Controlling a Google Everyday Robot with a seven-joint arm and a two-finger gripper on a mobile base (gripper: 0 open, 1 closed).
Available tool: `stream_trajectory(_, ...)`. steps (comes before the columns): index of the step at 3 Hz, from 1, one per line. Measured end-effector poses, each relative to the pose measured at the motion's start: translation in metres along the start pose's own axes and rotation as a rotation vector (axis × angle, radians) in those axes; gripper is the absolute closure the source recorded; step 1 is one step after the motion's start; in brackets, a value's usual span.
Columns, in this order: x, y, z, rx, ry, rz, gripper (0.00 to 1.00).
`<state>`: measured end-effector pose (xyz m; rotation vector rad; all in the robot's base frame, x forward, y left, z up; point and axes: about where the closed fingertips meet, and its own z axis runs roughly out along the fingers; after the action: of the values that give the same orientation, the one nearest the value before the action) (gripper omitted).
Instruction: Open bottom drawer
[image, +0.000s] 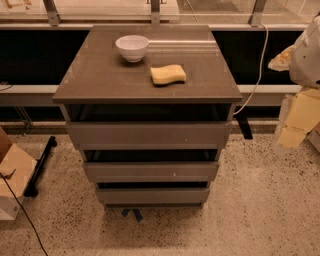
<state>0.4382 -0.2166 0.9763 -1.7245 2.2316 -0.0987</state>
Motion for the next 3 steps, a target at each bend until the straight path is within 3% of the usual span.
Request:
stream_trajectory(2,0.0,0.0,0.003,0.015,0.013,-0.001,0.0)
stream_trajectory(3,-0.008,0.007,0.02,0.035,-0.031,-0.005,0.0)
